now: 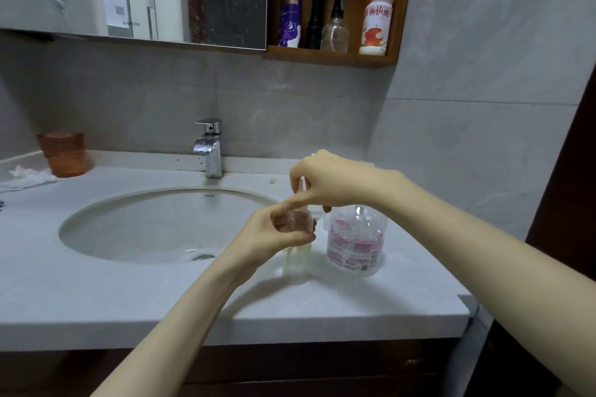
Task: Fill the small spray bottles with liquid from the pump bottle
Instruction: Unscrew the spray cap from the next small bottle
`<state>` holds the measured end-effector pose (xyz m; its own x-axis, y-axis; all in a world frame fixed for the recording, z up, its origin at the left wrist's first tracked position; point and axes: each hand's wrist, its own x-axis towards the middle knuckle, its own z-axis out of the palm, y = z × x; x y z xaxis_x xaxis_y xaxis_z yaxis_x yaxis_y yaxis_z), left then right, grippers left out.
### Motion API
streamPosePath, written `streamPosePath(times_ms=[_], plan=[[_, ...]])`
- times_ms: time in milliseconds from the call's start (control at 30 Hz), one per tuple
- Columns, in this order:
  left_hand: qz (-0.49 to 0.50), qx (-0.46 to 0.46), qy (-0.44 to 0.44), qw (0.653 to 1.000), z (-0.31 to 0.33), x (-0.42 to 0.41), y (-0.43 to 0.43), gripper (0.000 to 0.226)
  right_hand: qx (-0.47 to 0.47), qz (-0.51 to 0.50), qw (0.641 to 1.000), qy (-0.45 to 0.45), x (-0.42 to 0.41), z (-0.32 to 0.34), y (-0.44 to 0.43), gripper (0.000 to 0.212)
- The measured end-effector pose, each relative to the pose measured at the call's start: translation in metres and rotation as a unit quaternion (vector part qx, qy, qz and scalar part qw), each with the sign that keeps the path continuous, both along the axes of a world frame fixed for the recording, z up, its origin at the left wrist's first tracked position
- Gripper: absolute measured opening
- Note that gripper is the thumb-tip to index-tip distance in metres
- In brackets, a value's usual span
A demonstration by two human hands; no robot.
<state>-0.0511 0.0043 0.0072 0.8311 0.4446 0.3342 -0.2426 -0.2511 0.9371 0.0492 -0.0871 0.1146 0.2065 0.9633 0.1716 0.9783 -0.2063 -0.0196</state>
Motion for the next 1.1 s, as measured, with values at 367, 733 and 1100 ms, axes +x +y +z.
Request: streamPosePath(times_ms=[367,733,1100], plan=[[0.01,0.025,0.014,1.0,0.002,0.001,-0.004,0.019,-0.025,-0.032,0.997,0.058,-0.002,0.008,0.001,0.047],[0.017,0.025,0.017,0.999,0.003,0.001,-0.005,0.02,-0.052,-0.038,0.996,0.054,-0.004,0.009,0.001,0.048],[0.01,0.004,0.01,1.0,0.002,-0.002,-0.004,0.024,0.115,0.026,0.991,0.07,-0.001,0.032,-0.026,0.015]])
